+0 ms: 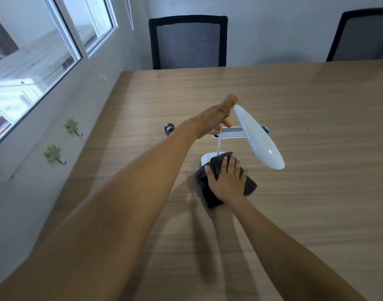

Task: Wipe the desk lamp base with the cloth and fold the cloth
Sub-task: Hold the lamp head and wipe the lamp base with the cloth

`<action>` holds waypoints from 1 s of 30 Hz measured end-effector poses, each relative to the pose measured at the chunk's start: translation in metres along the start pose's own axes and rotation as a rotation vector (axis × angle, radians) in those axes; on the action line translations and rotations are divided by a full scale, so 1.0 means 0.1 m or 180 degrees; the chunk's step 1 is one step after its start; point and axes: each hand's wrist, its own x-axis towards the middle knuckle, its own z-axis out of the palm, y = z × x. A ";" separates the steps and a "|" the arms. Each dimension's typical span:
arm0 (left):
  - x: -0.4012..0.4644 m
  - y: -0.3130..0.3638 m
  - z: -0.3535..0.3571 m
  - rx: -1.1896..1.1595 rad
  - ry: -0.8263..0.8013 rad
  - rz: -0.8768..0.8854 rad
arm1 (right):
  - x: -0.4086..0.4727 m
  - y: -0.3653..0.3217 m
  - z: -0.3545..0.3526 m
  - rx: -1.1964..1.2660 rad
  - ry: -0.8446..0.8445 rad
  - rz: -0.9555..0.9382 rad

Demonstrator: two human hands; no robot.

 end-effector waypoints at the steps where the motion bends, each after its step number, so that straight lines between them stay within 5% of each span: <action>1: 0.01 0.00 -0.01 -0.0007 -0.0005 -0.0004 | 0.01 -0.08 0.04 0.0035 0.0011 0.0003; 7: 0.06 -0.05 -0.05 -0.0091 -0.0109 0.0035 | -0.42 0.09 0.15 -0.0053 -0.0060 -0.0817; 22: 0.12 -0.07 -0.01 0.0031 -0.0064 0.0029 | 0.18 0.08 -0.02 0.0157 0.0114 -0.0038; 30: 0.10 -0.06 0.00 -0.0008 -0.0021 0.0001 | 0.23 0.09 0.02 0.0893 0.0667 0.0210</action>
